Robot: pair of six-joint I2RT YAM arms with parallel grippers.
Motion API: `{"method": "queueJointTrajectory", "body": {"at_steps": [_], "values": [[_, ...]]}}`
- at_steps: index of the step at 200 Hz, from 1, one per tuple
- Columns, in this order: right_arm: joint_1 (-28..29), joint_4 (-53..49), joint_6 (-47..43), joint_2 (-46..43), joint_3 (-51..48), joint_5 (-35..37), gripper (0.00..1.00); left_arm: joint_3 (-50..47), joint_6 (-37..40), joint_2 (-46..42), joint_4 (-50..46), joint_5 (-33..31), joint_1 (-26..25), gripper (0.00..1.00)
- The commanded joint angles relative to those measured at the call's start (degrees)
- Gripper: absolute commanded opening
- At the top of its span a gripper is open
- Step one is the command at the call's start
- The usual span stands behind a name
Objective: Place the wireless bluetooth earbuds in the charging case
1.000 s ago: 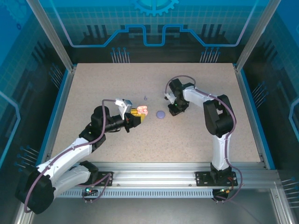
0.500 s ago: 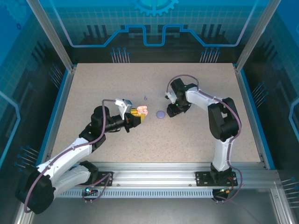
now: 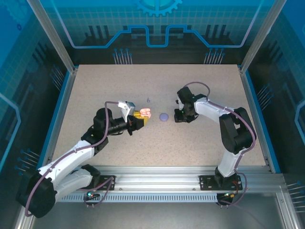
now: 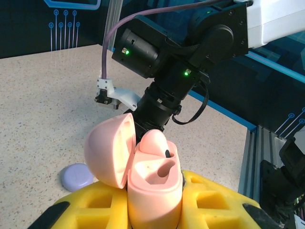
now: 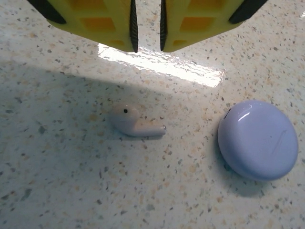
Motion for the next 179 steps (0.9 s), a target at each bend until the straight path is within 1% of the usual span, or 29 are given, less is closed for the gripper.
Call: {"method": "queueJointTrajectory", "body": {"at_steps": [1, 33, 65, 92, 140, 179], "values": [[0.5, 2.6, 3.2, 1.1, -0.5, -0.6, 0.17, 0.4, 0.8, 0.5, 1.6, 0.0, -0.4, 0.00], [0.4, 2.7, 4.0, 3.1, 0.4, 2.2, 0.13, 0.4, 0.7, 0.4, 1.6, 0.0, -0.4, 0.00], [0.4, 0.5, 4.1, 6.5, 3.4, 4.5, 0.11, -0.1, 0.7, 0.1, 1.6, -0.2, -0.4, 0.00], [0.4, -0.4, 3.8, 8.2, 5.2, 6.3, 0.11, -0.2, 0.7, -0.2, 1.3, -0.3, -0.4, 0.00], [0.4, -4.4, 1.4, 12.6, 10.6, 13.0, 0.11, -0.4, 1.2, -0.9, 0.6, -0.7, -0.4, 0.00], [0.4, -6.7, -1.0, 14.5, 14.5, 13.8, 0.12, -0.4, 1.2, -1.3, 0.3, -1.0, -0.4, 0.00]]}}
